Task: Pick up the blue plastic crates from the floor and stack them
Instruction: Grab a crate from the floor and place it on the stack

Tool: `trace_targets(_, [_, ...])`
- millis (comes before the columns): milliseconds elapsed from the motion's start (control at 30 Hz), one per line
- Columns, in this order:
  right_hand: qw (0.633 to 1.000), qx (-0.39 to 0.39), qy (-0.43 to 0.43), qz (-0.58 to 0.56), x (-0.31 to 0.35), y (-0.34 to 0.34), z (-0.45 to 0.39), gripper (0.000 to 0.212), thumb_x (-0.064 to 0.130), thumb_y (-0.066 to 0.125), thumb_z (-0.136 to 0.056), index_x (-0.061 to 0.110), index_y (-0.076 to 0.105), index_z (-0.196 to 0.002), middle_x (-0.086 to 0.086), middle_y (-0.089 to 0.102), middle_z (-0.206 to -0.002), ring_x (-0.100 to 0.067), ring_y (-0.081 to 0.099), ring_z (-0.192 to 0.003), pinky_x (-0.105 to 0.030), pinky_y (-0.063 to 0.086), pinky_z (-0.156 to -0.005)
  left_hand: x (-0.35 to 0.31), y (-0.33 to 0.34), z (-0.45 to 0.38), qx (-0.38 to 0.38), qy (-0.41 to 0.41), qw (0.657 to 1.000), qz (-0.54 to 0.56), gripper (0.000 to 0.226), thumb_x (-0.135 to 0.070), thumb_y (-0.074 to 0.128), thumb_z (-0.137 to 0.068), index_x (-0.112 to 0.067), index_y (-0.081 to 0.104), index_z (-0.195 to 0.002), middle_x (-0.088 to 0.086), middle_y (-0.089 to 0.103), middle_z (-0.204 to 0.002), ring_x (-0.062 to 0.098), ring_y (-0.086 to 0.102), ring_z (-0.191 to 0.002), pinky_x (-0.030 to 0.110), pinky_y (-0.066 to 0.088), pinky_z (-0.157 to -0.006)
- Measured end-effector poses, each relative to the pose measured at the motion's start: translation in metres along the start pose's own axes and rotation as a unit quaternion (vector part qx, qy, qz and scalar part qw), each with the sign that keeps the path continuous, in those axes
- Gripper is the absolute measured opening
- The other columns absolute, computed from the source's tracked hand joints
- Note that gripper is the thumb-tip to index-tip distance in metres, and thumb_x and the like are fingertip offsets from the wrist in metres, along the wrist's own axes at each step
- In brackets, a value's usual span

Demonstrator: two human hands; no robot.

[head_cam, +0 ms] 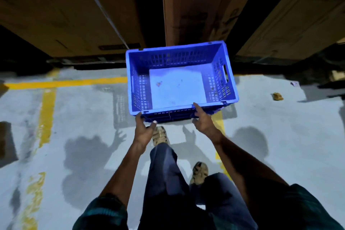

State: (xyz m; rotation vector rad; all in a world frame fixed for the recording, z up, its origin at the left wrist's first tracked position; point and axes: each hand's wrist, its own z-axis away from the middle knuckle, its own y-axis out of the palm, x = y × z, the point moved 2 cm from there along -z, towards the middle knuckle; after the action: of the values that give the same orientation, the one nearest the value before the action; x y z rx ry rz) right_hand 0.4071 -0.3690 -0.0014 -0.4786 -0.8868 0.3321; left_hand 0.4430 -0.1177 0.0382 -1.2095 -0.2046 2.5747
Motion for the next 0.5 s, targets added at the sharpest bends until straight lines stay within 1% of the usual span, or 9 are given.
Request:
trace_targets(33, [1.0,0.002,0.015,-0.026,-0.004,-0.004,0.002,0.067,0.002,0.057,-0.092,0.02,0.033,-0.153,-0.022,0.058,-0.127,-0.037,0.06,-0.112,-0.034,0.05,-0.086,0.003,0.007,0.005,0.004,0.002,1.0,0.003,0.072,-0.02,0.064,-0.094,-0.025,0.019,-0.15,0.006,0.037,-0.149,0.024,0.044,-0.131,0.036,0.05,-0.086])
trace_targets(67, [0.999,0.0,0.026,-0.042,-0.009,-0.007,0.003,0.065,0.004,0.057,-0.093,0.02,0.034,-0.152,-0.019,0.059,-0.122,-0.033,0.061,-0.107,-0.037,0.051,-0.086,0.006,0.013,0.011,0.005,0.006,1.0,0.007,0.072,-0.02,0.064,-0.093,-0.024,0.019,-0.15,0.007,0.039,-0.148,0.026,0.043,-0.133,0.037,0.05,-0.088])
trace_targets(133, [0.998,-0.007,0.027,-0.049,-0.015,-0.019,0.009,0.064,0.007,0.057,-0.093,0.02,0.035,-0.151,-0.008,0.055,-0.109,-0.023,0.054,-0.096,-0.041,0.052,-0.09,0.01,0.028,0.02,0.008,0.012,0.999,0.028,0.074,-0.017,0.064,-0.093,-0.023,0.017,-0.15,0.01,0.041,-0.148,0.027,0.042,-0.135,0.047,0.046,-0.101])
trace_targets(167, [0.999,-0.011,0.021,-0.049,-0.016,-0.024,0.01,0.064,0.007,0.057,-0.092,0.02,0.035,-0.15,-0.005,0.052,-0.105,-0.021,0.052,-0.093,-0.042,0.053,-0.091,0.013,0.033,0.021,0.013,0.01,0.999,0.034,0.076,-0.017,0.064,-0.093,-0.025,0.016,-0.15,0.011,0.04,-0.149,0.027,0.041,-0.136,0.051,0.042,-0.106])
trace_targets(200, [0.998,-0.018,0.019,-0.051,-0.021,-0.029,0.011,0.064,0.006,0.056,-0.091,0.02,0.035,-0.15,-0.004,0.053,-0.099,-0.02,0.052,-0.089,-0.04,0.054,-0.088,0.016,0.039,0.022,0.019,0.005,0.999,0.036,0.077,-0.019,0.065,-0.092,-0.027,0.014,-0.15,0.011,0.039,-0.151,0.027,0.039,-0.137,0.054,0.04,-0.108])
trace_targets(267, [0.996,-0.026,0.034,-0.072,-0.024,-0.036,0.015,0.063,0.004,0.055,-0.093,0.02,0.035,-0.151,-0.006,0.053,-0.085,-0.018,0.049,-0.076,-0.029,0.052,-0.069,0.02,0.045,0.023,0.031,-0.007,0.999,0.04,0.081,-0.022,0.065,-0.092,-0.034,0.01,-0.15,0.012,0.033,-0.155,0.028,0.037,-0.14,0.057,0.038,-0.108])
trace_targets(300, [0.996,-0.027,0.041,-0.076,-0.024,-0.037,0.017,0.064,0.003,0.054,-0.093,0.021,0.034,-0.151,-0.007,0.052,-0.082,-0.018,0.047,-0.073,-0.027,0.05,-0.063,0.018,0.046,0.023,0.035,-0.005,0.998,0.044,0.084,-0.021,0.065,-0.092,-0.037,0.007,-0.15,0.012,0.03,-0.156,0.029,0.037,-0.14,0.057,0.038,-0.109])
trace_targets(400, [0.996,-0.022,0.047,-0.078,-0.027,-0.033,0.016,0.063,0.009,0.056,-0.095,0.024,0.033,-0.152,-0.008,0.06,-0.084,-0.02,0.053,-0.074,-0.034,0.052,-0.064,0.013,0.047,0.019,0.044,-0.001,0.998,0.039,0.089,-0.015,0.063,-0.094,-0.041,0.0,-0.152,0.012,0.019,-0.161,0.03,0.029,-0.145,0.056,0.037,-0.11])
trace_targets(500, [0.995,-0.01,0.059,-0.085,-0.023,-0.021,0.011,0.062,0.012,0.056,-0.096,0.028,0.033,-0.151,-0.008,0.066,-0.096,-0.022,0.055,-0.076,-0.033,0.05,-0.058,0.015,0.04,0.005,0.041,-0.007,0.999,0.023,0.092,-0.015,0.063,-0.094,-0.043,-0.002,-0.152,0.01,0.011,-0.163,0.03,0.026,-0.146,0.055,0.039,-0.108])
